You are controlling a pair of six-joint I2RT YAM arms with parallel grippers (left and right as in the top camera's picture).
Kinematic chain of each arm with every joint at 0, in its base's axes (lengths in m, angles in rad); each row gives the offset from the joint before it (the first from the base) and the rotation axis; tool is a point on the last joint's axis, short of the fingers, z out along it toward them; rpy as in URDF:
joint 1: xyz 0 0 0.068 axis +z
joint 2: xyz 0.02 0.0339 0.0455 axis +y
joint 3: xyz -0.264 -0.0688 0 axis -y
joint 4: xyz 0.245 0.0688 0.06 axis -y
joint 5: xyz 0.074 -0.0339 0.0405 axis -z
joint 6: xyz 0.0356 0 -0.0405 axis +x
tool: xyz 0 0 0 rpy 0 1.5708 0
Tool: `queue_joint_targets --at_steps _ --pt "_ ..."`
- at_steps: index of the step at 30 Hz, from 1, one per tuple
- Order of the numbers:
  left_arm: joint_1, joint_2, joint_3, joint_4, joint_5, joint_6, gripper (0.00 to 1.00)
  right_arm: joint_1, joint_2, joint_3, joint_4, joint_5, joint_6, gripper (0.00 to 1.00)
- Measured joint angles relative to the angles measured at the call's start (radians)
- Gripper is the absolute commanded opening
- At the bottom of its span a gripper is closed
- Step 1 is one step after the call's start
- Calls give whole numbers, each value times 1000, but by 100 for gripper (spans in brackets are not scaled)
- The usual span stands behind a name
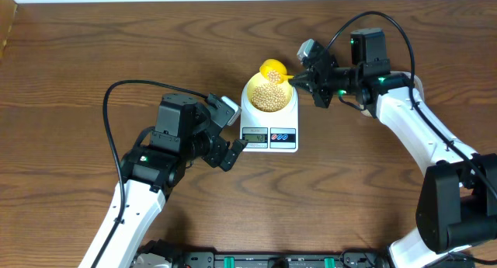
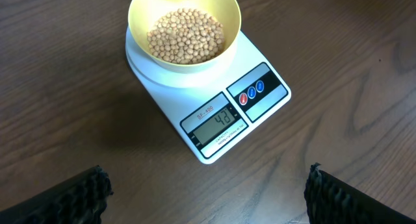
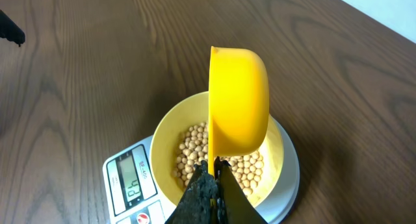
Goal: Scoop item into bowl and weigh 50g on scale
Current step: 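Hold the scoop tilted over the bowl, letting soybeans trickle out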
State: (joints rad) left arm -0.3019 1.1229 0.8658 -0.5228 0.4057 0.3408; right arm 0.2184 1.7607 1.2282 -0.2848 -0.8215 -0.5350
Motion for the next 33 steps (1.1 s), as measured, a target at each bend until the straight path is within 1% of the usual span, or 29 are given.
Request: queue_joint_targets --at_steps 10,22,33 --pt "0 0 0 0 0 0 98 0 0 0 -23 4 10 1" --pt "0 0 0 0 0 0 98 0 0 0 -25 6 135 1" --pt "0 0 0 0 0 0 98 0 0 0 -25 7 148 1"
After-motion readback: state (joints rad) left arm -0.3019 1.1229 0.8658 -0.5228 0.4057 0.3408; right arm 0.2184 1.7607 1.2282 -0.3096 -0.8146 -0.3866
